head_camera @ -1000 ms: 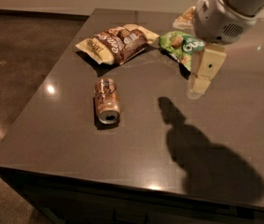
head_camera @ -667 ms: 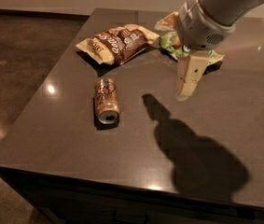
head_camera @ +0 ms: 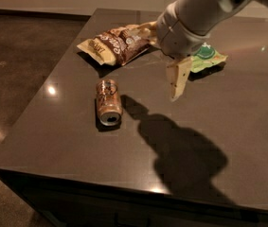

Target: Place orange can upright

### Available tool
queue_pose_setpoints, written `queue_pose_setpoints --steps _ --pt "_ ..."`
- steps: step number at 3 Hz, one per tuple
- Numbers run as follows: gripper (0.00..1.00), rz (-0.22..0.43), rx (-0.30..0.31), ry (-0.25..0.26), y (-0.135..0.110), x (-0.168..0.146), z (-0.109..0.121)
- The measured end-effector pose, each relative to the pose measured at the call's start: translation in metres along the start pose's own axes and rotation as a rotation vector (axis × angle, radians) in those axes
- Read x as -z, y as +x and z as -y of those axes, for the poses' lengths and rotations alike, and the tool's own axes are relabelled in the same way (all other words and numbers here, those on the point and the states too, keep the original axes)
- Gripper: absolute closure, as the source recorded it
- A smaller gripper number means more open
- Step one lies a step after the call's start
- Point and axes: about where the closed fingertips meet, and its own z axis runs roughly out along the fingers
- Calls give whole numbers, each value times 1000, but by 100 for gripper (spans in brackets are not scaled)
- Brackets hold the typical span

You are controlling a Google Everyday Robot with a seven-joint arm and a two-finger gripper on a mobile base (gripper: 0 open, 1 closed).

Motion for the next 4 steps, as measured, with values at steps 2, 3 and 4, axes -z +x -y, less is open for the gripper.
queue_pose_setpoints --steps 2,3,4 --pt "0 7 405 -65 -19 -22 0" --pt "0 -14 580 -121 -29 -34 -5" --pt "0 -29 693 -164 -39 -45 -9"
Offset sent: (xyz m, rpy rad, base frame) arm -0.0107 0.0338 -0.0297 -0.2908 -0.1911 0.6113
